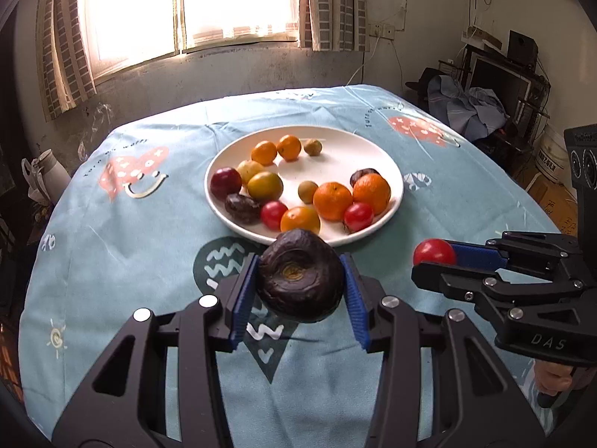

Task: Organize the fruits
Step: 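Lower the tomato and passion fruit onto the white plate and open both tools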

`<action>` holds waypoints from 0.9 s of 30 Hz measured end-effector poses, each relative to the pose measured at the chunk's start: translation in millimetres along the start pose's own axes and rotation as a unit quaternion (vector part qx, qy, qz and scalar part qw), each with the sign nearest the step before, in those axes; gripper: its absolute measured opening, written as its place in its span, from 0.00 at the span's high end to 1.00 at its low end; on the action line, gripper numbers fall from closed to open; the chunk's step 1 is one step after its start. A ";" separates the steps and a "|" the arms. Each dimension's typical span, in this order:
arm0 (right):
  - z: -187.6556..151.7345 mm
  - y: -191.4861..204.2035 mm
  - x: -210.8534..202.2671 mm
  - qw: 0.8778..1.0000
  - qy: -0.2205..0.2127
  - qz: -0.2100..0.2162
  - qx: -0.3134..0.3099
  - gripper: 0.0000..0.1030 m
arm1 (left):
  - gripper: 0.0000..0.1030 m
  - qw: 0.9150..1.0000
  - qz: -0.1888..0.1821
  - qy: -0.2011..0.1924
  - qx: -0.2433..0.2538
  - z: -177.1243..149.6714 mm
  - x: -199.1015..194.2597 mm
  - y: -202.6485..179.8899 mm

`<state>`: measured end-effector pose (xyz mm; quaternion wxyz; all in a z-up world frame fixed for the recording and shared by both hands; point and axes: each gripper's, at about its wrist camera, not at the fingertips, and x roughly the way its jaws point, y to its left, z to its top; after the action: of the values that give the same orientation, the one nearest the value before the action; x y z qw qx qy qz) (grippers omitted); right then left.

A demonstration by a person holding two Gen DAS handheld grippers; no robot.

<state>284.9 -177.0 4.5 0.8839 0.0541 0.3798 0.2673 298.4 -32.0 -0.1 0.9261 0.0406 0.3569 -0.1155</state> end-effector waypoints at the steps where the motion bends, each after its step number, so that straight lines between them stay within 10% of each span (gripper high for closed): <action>1: 9.2 -0.6 -1.6 1.000 -0.011 0.000 0.000 0.73 | 0.57 1.000 -0.005 -0.003 -0.004 9.3 -1.0 3.8; 8: 78.3 -28.8 10.7 0.996 -0.080 -0.040 0.019 0.73 | 0.57 1.000 0.003 -0.015 -0.020 84.3 36.1 24.8; 20: 94.4 -71.2 102.2 0.997 -0.001 -0.074 0.012 0.70 | 0.50 0.997 0.008 0.051 -0.057 105.9 148.2 47.3; 22: 92.0 -66.6 99.2 0.996 0.004 -0.092 0.008 0.48 | 0.15 0.997 0.022 0.045 -0.056 102.6 139.5 46.4; 27: 75.6 -43.9 50.1 0.993 -0.040 -0.104 -0.023 0.02 | 0.05 0.997 0.043 0.014 -0.056 82.7 76.6 45.7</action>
<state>385.3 -180.5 12.6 0.9226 0.0046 0.3411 0.1801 418.4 -14.9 9.6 0.9260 0.0059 0.3734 -0.0547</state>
